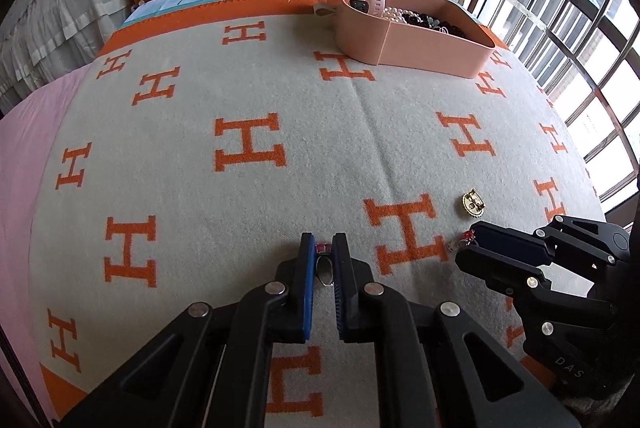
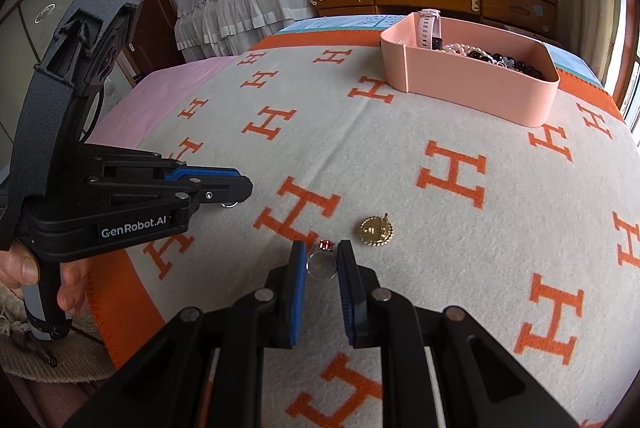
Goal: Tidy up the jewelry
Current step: 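Grasp the pink stone ring with the left tool while the right tool holds its ring, then carry both rings over the pink box and open both tools to drop them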
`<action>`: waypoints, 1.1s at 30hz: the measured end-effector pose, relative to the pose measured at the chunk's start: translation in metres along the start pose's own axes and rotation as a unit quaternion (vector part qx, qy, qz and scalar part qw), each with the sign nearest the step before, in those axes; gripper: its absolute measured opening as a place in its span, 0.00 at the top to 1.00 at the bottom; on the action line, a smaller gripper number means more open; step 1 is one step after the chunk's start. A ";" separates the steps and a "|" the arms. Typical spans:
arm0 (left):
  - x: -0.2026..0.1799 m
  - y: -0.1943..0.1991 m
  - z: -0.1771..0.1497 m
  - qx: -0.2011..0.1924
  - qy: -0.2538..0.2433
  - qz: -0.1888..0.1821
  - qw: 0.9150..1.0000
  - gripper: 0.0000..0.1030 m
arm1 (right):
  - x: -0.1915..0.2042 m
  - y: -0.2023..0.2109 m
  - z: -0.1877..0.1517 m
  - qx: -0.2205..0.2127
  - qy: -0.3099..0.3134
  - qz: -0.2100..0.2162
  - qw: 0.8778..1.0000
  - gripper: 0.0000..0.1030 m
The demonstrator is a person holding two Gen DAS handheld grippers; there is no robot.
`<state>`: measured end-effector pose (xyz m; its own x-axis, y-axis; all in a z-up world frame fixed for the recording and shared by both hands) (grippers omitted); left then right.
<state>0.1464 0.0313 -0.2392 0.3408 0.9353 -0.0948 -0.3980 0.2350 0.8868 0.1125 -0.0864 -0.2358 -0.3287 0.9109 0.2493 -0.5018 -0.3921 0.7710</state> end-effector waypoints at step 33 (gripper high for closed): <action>-0.083 0.080 0.244 -0.174 -0.093 0.014 0.980 0.94 | -0.102 0.114 0.230 -0.126 -0.089 -0.097 0.983 0.85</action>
Point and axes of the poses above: each gripper's, at about its wrist camera, not at the fingertips, and y roughly against the way its jaws point, x to its left, z to its top, the point moved 6 cm from there along -y, roughly the way its jaws point, and after that the axes turned 3 degrees about -y, right-handed, at the moved point
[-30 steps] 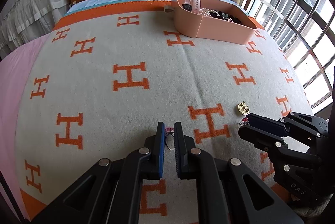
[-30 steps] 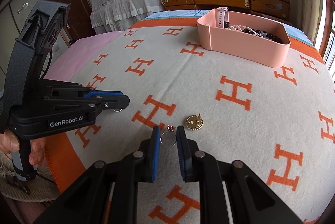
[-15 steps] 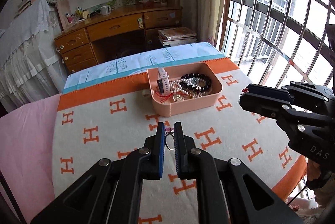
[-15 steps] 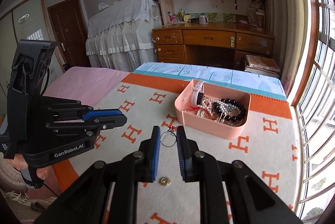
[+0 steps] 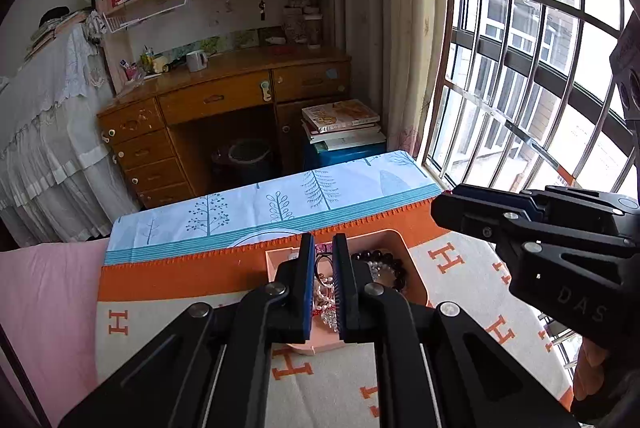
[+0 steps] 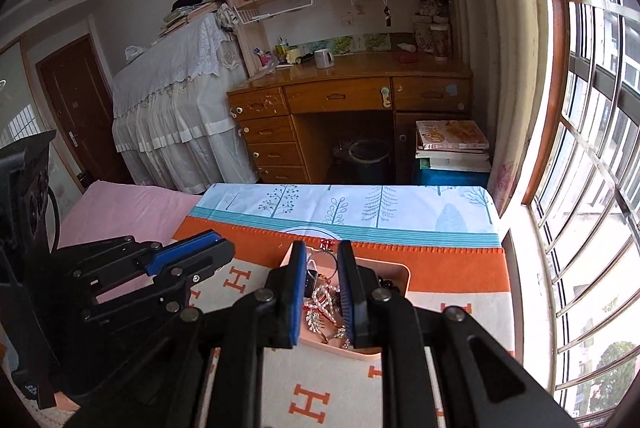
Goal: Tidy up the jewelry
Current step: 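Carry both rings over the pink box and open both tools to drop them, then move the right tool down to the gold coin pendant on the blanket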
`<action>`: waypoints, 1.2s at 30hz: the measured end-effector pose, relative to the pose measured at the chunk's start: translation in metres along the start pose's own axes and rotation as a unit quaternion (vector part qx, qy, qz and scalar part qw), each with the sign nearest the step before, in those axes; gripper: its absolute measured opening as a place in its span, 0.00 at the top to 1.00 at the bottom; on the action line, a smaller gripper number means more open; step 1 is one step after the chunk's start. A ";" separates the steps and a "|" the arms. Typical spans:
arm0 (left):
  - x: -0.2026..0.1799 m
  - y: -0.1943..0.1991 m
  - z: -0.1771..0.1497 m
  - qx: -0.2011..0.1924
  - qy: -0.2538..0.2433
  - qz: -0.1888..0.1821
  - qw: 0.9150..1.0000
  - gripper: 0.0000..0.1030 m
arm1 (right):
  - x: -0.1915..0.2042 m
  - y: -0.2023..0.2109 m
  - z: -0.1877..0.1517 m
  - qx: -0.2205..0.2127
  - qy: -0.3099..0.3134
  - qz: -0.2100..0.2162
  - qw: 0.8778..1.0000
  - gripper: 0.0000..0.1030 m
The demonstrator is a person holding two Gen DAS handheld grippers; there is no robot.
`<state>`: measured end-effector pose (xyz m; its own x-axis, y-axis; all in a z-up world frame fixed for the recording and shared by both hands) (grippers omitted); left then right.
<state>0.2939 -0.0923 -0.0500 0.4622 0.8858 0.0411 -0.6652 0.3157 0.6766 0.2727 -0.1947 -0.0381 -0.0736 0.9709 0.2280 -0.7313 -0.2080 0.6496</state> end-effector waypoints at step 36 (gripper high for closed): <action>0.012 0.006 -0.078 -0.017 -0.013 0.108 0.994 0.01 | -0.030 -0.059 -0.095 0.084 -0.051 -0.025 0.995 0.83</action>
Point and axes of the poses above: each gripper's, at about its wrist camera, not at the fingertips, and y roughly against the way its jaws point, x to its left, z to its top, the point moved 6 cm from there along -y, roughly the way its jaws point, and after that the axes turned 3 degrees about -y, right-handed, at the moved point
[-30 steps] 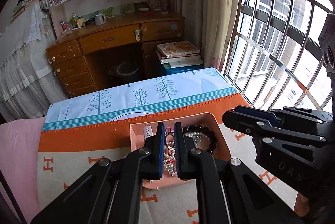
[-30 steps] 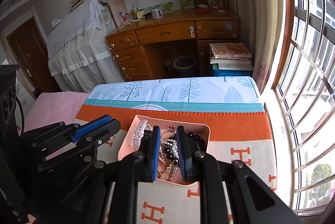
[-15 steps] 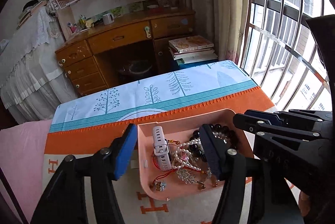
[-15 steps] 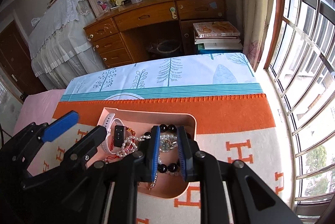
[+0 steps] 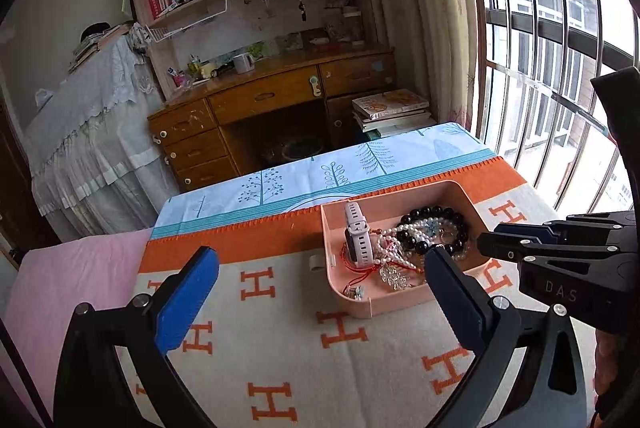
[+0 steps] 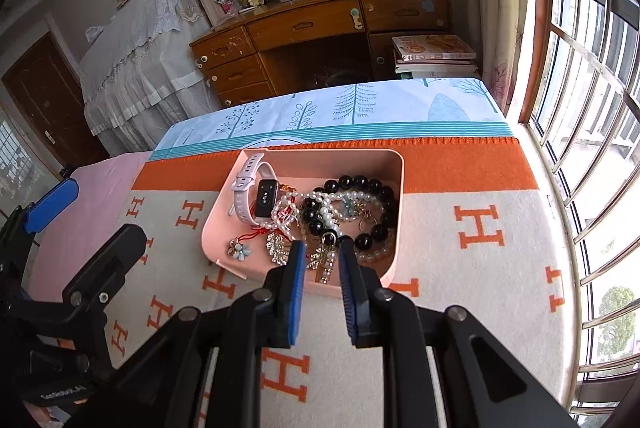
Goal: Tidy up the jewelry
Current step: 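Move the right tool down to the gold coin pendant on the blanket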
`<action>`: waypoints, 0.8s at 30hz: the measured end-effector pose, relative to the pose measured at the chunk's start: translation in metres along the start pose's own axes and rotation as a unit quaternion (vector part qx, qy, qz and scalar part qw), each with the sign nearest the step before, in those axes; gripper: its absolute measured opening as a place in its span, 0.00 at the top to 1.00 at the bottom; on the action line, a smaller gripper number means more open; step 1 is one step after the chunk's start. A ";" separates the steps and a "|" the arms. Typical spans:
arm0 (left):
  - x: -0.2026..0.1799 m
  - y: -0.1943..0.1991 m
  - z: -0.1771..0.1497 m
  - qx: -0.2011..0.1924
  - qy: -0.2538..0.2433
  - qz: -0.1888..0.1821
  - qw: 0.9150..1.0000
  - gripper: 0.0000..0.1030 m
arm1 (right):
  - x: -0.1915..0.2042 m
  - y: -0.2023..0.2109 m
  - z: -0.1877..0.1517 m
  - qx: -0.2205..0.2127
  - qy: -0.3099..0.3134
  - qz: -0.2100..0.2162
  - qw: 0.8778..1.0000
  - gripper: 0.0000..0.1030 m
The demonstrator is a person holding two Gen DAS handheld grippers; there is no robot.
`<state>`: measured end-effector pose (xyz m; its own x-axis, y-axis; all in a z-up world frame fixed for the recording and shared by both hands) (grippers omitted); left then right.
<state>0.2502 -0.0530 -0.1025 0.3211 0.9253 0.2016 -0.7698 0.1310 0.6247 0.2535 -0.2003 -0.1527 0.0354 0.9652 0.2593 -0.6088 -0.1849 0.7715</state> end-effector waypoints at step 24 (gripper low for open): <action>0.018 0.049 -0.128 0.052 0.077 -0.019 0.995 0.01 | 0.043 0.051 -0.117 -0.009 0.072 0.003 0.997 0.65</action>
Point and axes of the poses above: each gripper's, at about its wrist camera, not at the fingertips, and y roughly against the way its jaws point, x to its left, z to its top, the point moved 6 cm from there along -y, roughly the way its jaws point, and after that the axes turned 3 degrees about -y, right-handed, at the moved point
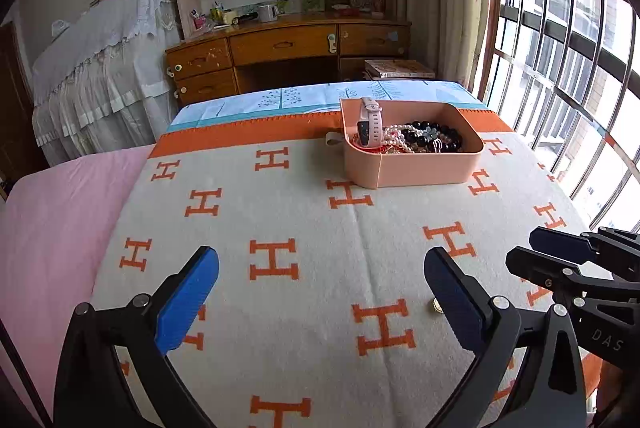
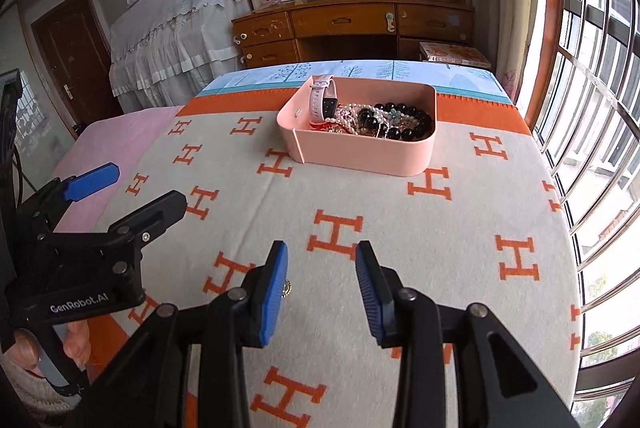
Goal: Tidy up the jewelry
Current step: 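Move the right tool down to the gold coin pendant on the blanket, then close the right tool on the gold coin pendant and lift it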
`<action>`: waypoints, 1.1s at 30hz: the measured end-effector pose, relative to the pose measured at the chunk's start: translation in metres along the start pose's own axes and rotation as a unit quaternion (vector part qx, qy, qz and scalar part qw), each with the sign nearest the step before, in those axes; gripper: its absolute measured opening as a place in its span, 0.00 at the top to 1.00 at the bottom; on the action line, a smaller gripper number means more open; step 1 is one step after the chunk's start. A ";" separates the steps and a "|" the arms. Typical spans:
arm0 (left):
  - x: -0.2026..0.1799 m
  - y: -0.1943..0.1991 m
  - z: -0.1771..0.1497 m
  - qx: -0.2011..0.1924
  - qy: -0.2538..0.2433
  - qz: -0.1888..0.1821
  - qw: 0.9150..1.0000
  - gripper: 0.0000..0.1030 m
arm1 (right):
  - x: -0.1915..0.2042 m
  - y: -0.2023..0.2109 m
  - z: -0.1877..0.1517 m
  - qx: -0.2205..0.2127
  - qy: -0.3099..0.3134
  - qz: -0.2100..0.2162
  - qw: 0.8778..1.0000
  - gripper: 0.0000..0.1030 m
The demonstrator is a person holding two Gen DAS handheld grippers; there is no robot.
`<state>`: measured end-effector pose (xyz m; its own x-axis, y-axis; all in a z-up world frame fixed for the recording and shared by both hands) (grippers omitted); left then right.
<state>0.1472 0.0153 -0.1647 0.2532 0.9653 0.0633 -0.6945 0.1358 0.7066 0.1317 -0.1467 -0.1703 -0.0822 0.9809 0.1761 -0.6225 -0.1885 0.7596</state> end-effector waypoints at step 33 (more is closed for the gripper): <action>0.020 -0.033 -0.067 0.078 0.042 -0.016 0.996 0.01 | 0.037 -0.065 -0.038 0.053 0.080 -0.002 0.995 0.82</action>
<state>0.1298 0.0455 -0.2339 0.2118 0.9772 -0.0154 -0.5725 0.1368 0.8084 0.1397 -0.0959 -0.2371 -0.2083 0.9749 0.0784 -0.5381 -0.1812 0.8232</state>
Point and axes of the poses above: each gripper's, at about its wrist camera, not at the fingertips, and y roughly against the way its jaws point, x to its left, z to its top, the point moved 6 cm from there along -y, roughly the way its jaws point, and after that the axes turned 3 degrees about -y, right-handed, at the moved point
